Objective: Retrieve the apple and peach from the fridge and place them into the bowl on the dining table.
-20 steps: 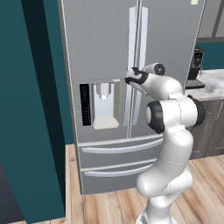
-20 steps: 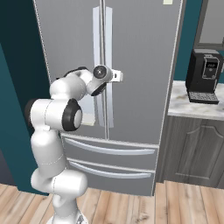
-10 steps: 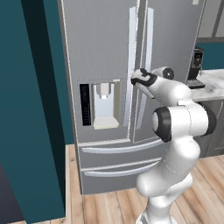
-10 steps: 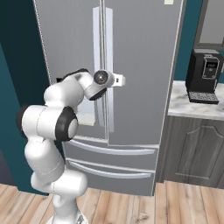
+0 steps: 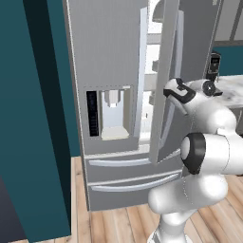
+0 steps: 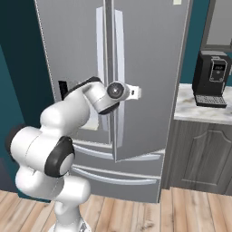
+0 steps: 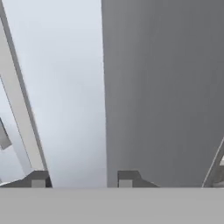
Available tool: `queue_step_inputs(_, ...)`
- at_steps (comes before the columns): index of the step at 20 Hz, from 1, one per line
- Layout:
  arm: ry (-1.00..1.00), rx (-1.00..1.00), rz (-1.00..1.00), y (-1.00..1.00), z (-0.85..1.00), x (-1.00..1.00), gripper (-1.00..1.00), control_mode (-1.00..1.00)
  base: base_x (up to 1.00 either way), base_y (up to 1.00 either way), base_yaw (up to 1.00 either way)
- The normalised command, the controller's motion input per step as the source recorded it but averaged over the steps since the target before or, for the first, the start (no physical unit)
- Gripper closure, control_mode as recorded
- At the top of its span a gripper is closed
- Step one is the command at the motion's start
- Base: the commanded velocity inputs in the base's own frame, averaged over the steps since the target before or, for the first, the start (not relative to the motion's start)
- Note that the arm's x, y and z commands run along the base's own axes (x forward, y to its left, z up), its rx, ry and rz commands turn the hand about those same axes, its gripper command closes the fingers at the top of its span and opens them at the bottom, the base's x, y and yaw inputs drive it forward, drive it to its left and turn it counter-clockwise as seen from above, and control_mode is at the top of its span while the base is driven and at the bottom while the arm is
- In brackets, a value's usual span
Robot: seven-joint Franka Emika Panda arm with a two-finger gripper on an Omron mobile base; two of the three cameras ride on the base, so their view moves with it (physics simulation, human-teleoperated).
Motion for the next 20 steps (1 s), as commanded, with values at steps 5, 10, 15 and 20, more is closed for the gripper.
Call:
queue_step_inputs(5, 0.13, 0.0, 0.0, -0.76, 0.21, -0.62, 1.0, -1.0, 0.0, 0.0, 0.0)
queue_step_inputs(10, 0.02, 0.0, 0.0, -0.38, 0.26, -0.58, -1.0, -1.0, 0.0, 0.0, 0.0)
queue_step_inputs(15, -0.02, -0.02, 0.0, -0.1, 0.45, -0.72, -1.0, -1.0, 0.0, 0.0, 0.0)
queue_step_inputs(20, 0.0, -0.19, 0.03, 0.44, 0.44, -0.44, -1.0, -1.0, 0.0, 0.0, 0.0)
